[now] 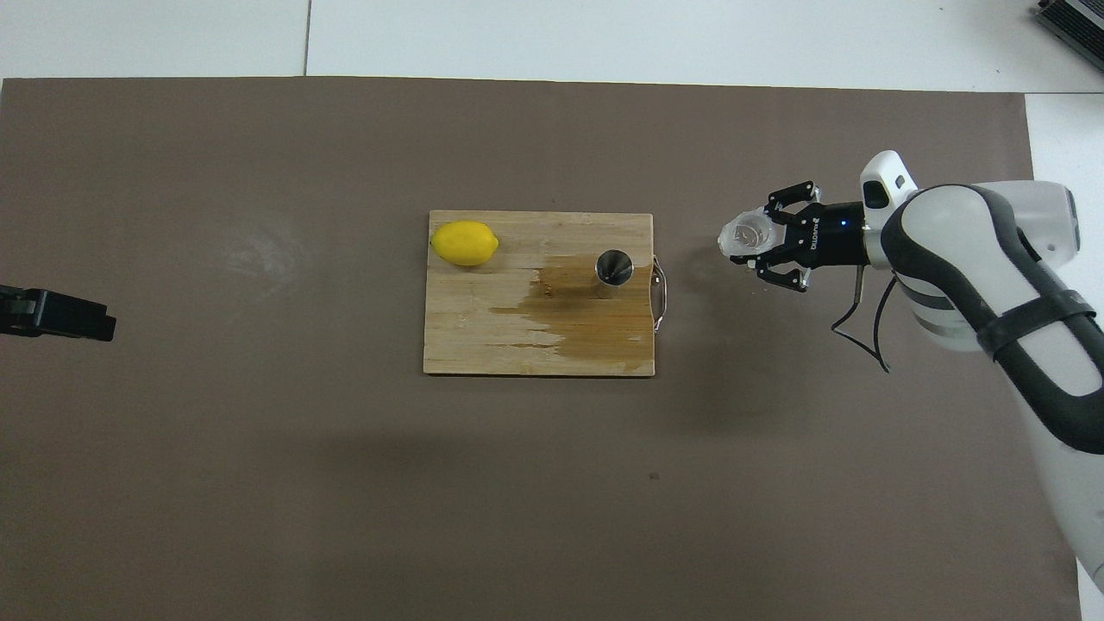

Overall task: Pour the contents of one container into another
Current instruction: 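Lift the clear cup with the right gripper over the steel cup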

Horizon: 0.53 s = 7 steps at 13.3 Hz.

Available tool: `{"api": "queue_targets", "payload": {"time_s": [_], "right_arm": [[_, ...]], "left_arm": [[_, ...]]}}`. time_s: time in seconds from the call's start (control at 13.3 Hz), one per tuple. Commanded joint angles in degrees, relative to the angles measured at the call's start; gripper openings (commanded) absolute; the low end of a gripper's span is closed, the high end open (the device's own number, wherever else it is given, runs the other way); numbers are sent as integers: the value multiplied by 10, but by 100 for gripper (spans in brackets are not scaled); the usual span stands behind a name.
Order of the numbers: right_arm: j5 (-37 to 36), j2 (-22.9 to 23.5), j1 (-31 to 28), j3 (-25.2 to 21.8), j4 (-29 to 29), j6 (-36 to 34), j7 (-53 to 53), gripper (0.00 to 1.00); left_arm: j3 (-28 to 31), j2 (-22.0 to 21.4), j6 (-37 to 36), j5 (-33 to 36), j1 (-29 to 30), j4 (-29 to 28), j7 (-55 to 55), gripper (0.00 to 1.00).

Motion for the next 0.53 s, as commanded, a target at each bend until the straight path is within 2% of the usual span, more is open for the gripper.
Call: {"api": "queue_targets", "payload": {"time_s": [0.0, 0.45], "right_arm": [[-92, -24, 28, 5, 21, 3, 119, 43], [-204, -34, 94, 4, 39, 7, 245, 41]], "left_arm": [[-4, -15, -4, 7, 8, -13, -3, 100], [-4, -15, -4, 7, 8, -13, -3, 100]]}}
